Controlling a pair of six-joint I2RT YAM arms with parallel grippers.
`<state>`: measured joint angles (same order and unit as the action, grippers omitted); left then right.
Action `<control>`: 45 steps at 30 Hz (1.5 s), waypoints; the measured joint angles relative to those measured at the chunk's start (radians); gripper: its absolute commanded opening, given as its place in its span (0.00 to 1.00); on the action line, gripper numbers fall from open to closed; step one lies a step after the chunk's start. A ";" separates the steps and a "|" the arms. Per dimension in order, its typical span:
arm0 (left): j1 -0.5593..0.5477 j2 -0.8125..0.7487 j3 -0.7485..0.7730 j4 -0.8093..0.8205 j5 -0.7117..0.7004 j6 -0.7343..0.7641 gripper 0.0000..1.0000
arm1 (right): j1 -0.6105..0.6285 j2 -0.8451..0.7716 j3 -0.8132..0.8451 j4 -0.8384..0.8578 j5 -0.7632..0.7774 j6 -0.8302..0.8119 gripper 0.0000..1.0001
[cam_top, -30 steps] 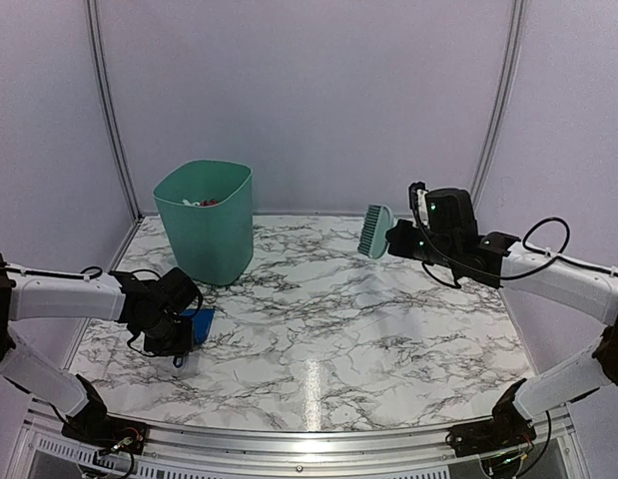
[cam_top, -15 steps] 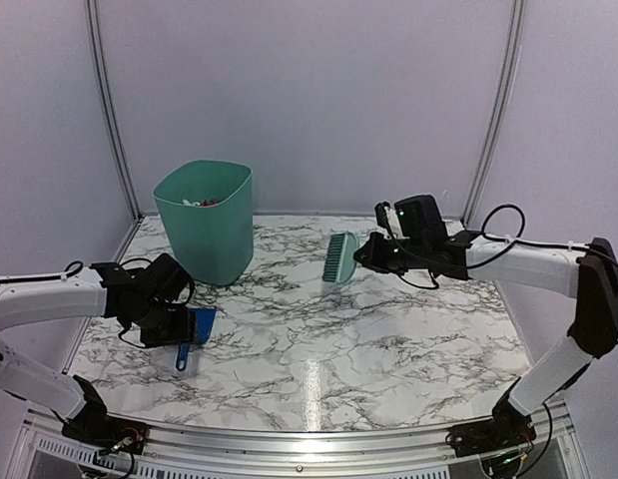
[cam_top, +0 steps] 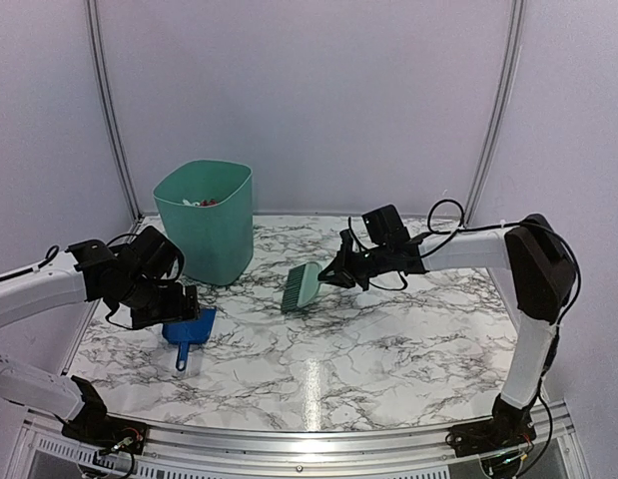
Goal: Sweep away the paper scraps from the table
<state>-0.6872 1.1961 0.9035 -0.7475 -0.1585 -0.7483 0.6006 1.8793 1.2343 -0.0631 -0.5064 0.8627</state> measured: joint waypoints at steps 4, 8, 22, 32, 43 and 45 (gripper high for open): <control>0.000 -0.026 0.000 -0.032 -0.014 0.000 0.99 | -0.018 0.071 0.013 0.029 -0.080 0.029 0.05; 0.000 -0.061 -0.002 -0.044 -0.025 -0.001 0.99 | -0.037 0.114 0.013 0.039 -0.125 0.050 0.08; 0.000 -0.103 -0.018 -0.052 -0.039 0.000 0.99 | -0.085 0.132 0.013 -0.126 -0.134 -0.038 0.30; 0.000 -0.097 -0.018 -0.053 -0.050 0.009 0.99 | -0.086 0.126 0.022 -0.252 -0.052 -0.127 0.50; 0.000 -0.097 -0.003 -0.063 -0.077 0.035 0.99 | -0.107 0.060 0.063 -0.463 0.128 -0.220 0.72; 0.001 -0.097 0.019 -0.071 -0.085 0.048 0.99 | -0.111 0.048 0.074 -0.501 0.160 -0.236 0.73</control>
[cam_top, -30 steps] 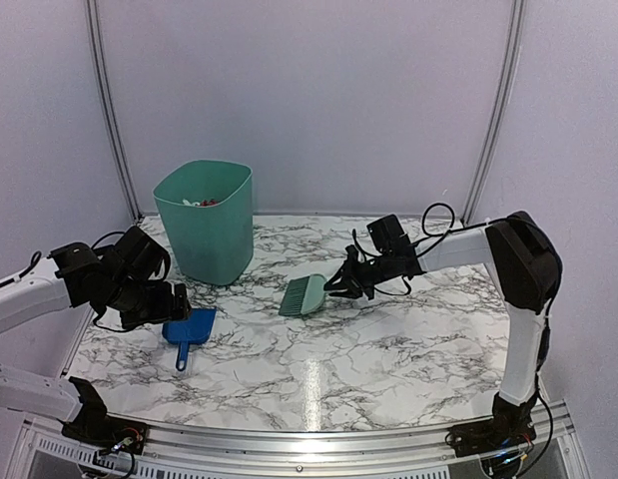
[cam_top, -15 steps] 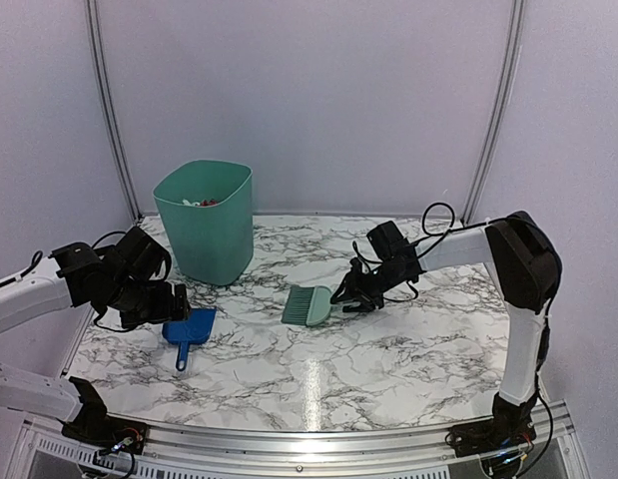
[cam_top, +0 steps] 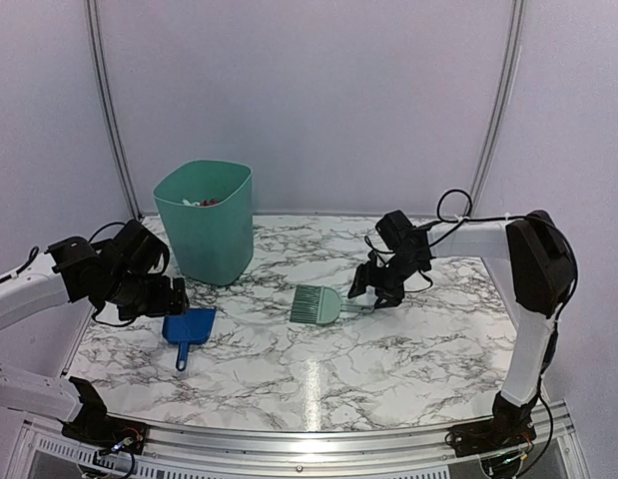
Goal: Sweep away the paper scraps from the table
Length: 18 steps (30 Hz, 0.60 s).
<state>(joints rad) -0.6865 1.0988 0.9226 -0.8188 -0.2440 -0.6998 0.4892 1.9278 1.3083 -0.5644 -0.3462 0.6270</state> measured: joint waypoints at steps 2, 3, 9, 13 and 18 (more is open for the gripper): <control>0.001 0.000 0.034 -0.008 -0.008 0.014 0.99 | -0.003 -0.011 0.016 -0.037 0.027 -0.014 0.74; 0.002 0.000 0.050 -0.011 -0.013 0.020 0.99 | -0.005 -0.020 0.032 -0.064 0.047 -0.027 0.74; 0.021 0.002 0.200 -0.056 -0.066 0.095 0.99 | -0.005 -0.072 0.146 -0.185 0.135 -0.085 0.80; 0.046 0.003 0.320 -0.084 -0.117 0.173 0.99 | -0.006 -0.139 0.253 -0.249 0.205 -0.147 0.85; 0.069 -0.001 0.437 -0.098 -0.185 0.264 0.99 | -0.006 -0.249 0.387 -0.282 0.306 -0.219 0.91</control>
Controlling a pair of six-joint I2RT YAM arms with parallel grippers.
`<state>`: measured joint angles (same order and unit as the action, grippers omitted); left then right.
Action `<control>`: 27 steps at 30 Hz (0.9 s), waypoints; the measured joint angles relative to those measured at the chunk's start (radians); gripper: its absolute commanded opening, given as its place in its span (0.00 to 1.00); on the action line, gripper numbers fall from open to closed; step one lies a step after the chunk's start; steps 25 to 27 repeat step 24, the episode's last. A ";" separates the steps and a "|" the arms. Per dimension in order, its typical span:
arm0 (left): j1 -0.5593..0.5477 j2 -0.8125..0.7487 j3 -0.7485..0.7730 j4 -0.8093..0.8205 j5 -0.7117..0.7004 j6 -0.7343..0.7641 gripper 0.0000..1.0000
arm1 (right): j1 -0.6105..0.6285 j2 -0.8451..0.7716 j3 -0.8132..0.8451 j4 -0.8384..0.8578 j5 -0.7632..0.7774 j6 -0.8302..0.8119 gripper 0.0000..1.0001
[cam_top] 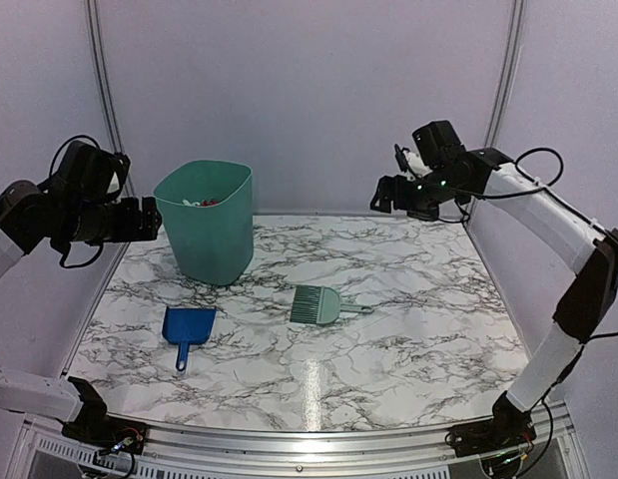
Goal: Sweep away the paper scraps from the table
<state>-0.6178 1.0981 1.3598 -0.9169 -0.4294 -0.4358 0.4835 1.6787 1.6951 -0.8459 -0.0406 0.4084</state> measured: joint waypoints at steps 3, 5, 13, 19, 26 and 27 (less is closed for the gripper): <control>0.005 -0.010 0.034 0.000 -0.045 0.045 0.99 | 0.000 -0.087 0.009 0.013 0.054 -0.029 0.95; 0.007 -0.022 0.035 0.002 -0.071 0.076 0.99 | 0.000 -0.156 -0.021 0.048 0.090 -0.048 0.96; 0.008 -0.101 -0.026 0.065 -0.114 0.154 0.99 | -0.002 -0.513 -0.411 0.296 0.194 -0.042 0.99; 0.008 -0.146 -0.066 0.117 -0.126 0.167 0.99 | -0.002 -0.679 -0.581 0.414 0.274 0.009 0.99; 0.008 -0.148 -0.084 0.145 -0.128 0.167 0.99 | -0.002 -0.717 -0.584 0.443 0.340 0.028 0.99; 0.008 -0.148 -0.084 0.145 -0.128 0.167 0.99 | -0.002 -0.717 -0.584 0.443 0.340 0.028 0.99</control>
